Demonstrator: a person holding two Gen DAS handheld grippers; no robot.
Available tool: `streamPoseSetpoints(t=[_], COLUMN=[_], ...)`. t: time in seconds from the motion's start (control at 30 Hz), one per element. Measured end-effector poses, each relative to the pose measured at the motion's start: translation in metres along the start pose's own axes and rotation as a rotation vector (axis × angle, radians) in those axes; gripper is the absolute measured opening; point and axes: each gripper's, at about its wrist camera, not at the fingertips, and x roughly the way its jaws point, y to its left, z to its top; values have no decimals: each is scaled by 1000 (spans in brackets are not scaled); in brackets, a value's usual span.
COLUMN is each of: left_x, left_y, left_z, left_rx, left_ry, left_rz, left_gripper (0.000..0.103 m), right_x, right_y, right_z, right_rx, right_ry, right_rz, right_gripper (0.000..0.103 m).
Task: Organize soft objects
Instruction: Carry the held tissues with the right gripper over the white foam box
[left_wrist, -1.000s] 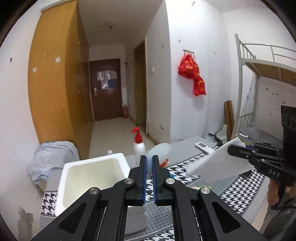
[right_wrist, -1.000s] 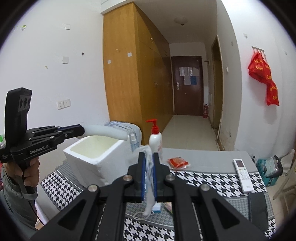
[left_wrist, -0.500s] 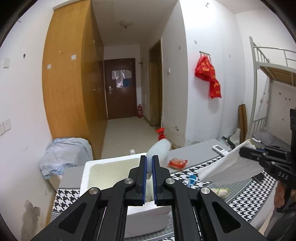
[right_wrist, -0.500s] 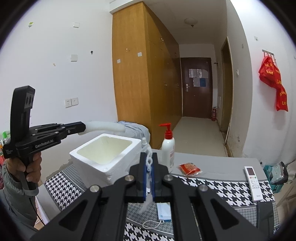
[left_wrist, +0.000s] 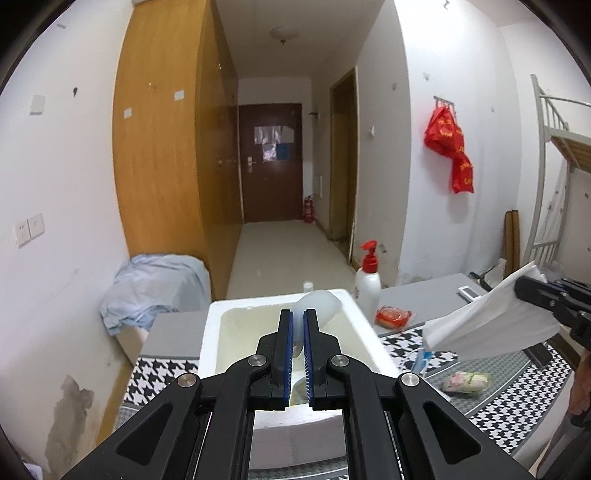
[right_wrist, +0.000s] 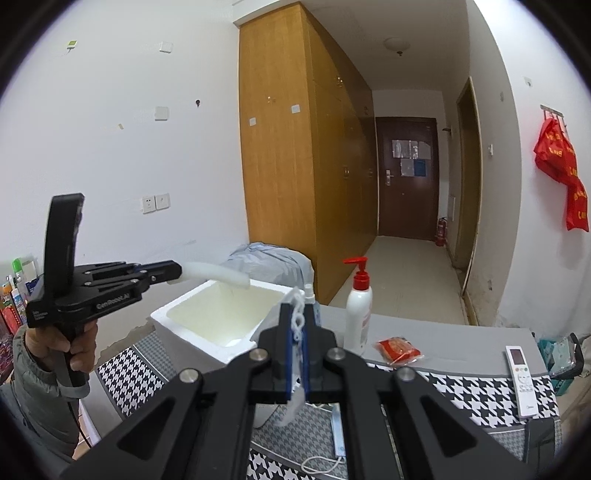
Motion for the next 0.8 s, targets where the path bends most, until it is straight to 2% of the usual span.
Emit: streamPoseSetpoints(t=[0.43,0.5,0.57,0.6,0.67,0.7,0.8], left_x=[41,46,49,49,45,43,34], left_y=[13,15,16,17,17,17,20], left_z=[-10,-12,-12,-12,-13,-12,-11], left_rx=[-24,-26,-32,-35,-34,-33,-44], left_ry=[116,135,147,146,126,118,73], left_rz=[28,32,24,30,36,35,49], left_gripper=[6,9,21,35,75,80,90], right_x=[7,8,10,10,10,11,12], right_y=[4,3,4,5,5,6,8], right_z=[6,7,7,8,9,9,11], right_rx=[1,3,0,0,1,-2,-6], right_ry=[4,7,8,9,11,11,10], right_rz=[-11,-13,-18,-17,-16,-17,-17], right_gripper=[6,6,6,6,6,6,6])
